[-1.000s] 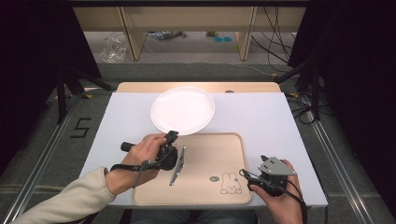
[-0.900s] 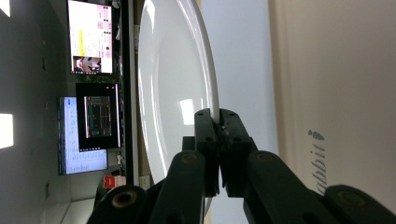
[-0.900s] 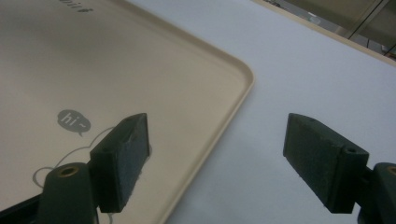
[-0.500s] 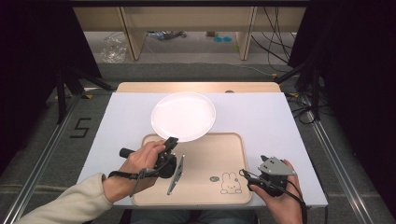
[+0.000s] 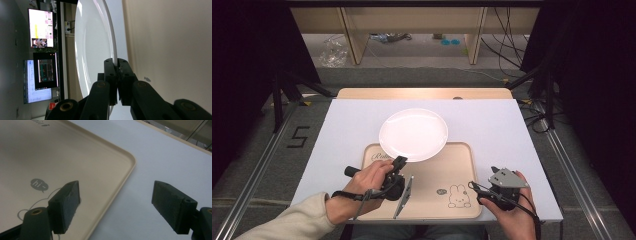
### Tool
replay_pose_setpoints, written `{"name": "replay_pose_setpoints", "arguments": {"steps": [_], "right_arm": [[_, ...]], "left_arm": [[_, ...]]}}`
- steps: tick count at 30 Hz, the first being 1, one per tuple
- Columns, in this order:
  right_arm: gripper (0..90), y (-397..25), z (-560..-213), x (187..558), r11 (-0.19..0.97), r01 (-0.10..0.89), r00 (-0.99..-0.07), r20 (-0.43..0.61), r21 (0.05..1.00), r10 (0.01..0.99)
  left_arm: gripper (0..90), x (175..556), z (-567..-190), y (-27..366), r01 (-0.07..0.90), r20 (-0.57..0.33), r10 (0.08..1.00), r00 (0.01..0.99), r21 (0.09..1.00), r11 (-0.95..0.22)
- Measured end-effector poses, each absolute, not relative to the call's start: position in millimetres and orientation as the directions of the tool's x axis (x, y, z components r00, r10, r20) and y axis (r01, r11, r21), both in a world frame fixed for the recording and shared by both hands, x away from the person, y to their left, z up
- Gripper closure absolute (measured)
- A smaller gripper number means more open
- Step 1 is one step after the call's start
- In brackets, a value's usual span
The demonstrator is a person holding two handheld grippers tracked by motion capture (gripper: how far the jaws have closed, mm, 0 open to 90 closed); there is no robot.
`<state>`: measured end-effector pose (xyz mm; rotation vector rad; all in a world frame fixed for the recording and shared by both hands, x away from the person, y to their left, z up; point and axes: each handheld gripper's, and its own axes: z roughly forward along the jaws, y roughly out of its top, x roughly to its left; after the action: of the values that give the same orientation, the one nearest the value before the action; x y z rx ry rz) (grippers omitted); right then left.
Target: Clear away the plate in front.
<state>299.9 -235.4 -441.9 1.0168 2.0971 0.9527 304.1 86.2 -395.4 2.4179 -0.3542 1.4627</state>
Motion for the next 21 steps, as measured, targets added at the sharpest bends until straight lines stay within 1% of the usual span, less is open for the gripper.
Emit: {"name": "replay_pose_setpoints", "arguments": {"steps": [12, 21], "right_arm": [[23.6, -235, -442, 300, 0.446, 0.389, -0.517, -0.21, 0.806, 0.83], [23.6, -235, -442, 300, 0.446, 0.39, -0.517, -0.209, 0.805, 0.83]], "left_arm": [[86.7, 292, -412, 86, -0.373, 0.866, -0.093, 0.492, 0.113, -0.921], [86.6, 286, -425, 85, -0.379, 0.835, -0.115, 0.539, 0.118, -0.918]]}}
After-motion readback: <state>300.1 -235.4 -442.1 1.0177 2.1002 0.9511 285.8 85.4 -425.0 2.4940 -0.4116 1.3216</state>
